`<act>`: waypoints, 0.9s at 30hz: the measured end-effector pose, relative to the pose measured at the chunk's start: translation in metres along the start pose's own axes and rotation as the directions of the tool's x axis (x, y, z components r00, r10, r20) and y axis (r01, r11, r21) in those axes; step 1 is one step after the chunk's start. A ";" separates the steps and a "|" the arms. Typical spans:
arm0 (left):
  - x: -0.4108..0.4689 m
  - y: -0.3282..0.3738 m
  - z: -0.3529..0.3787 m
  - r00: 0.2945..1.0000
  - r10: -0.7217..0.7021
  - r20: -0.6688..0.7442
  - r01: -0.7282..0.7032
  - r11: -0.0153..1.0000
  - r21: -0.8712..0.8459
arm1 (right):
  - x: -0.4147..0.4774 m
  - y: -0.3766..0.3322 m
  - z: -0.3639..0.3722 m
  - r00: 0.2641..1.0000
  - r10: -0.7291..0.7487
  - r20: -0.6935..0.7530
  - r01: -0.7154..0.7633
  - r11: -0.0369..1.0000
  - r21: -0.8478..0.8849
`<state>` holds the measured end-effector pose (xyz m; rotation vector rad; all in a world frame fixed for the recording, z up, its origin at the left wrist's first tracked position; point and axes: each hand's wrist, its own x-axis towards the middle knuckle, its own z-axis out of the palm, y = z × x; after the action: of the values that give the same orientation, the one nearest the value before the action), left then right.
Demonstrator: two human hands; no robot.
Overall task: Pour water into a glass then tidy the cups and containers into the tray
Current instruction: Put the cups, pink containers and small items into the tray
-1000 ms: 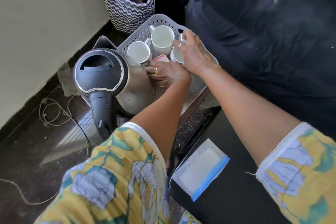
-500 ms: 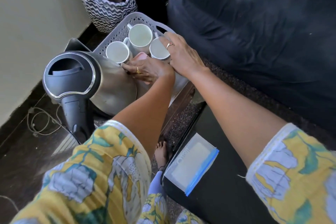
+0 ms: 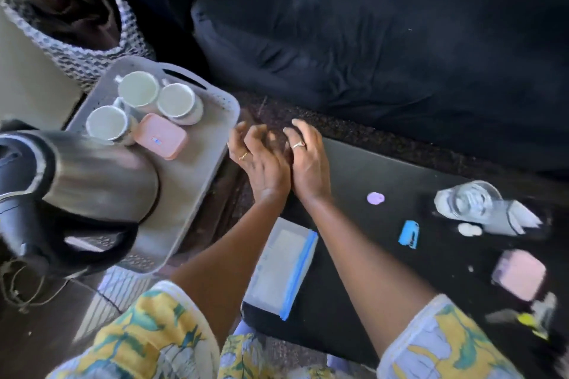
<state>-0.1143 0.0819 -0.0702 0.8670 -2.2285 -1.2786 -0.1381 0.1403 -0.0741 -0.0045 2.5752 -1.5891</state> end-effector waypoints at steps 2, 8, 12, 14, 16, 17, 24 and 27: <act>-0.030 0.006 0.019 0.994 0.034 0.100 -0.035 0.999 0.011 | -0.018 0.018 -0.028 0.992 0.079 -0.103 -0.078 0.997 0.008; -0.150 0.036 0.078 0.925 0.189 0.329 -0.195 0.981 -0.015 | -0.089 0.097 -0.146 0.972 0.103 -0.212 -0.145 0.970 -0.195; -0.243 0.062 0.117 0.783 0.298 0.546 -0.322 0.945 -0.055 | -0.129 0.138 -0.226 0.848 0.282 -0.449 -0.328 0.944 -0.027; -0.281 0.077 0.135 0.722 0.357 0.593 -0.377 0.921 -0.095 | -0.148 0.158 -0.265 0.827 0.275 -0.490 -0.375 0.919 -0.118; -0.312 0.090 0.155 0.674 0.439 0.594 -0.481 0.871 -0.099 | -0.168 0.178 -0.302 0.803 0.245 -0.543 -0.420 0.879 -0.226; -0.326 0.095 0.166 0.643 0.464 0.609 -0.528 0.845 -0.085 | -0.177 0.188 -0.317 0.800 0.206 -0.563 -0.440 0.840 -0.318; -0.393 0.094 0.231 0.390 0.159 0.907 -0.709 0.681 0.186 | -0.238 0.264 -0.399 0.625 0.347 -0.699 -0.709 0.628 -0.322; -0.404 0.093 0.247 0.391 0.071 0.918 -0.718 0.647 0.255 | -0.255 0.286 -0.415 0.529 0.477 -0.702 -0.803 0.549 -0.232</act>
<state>-0.0100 0.5492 -0.1311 -0.4468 -3.4789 -0.6721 0.0899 0.6551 -0.1204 1.4611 2.7257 -0.5593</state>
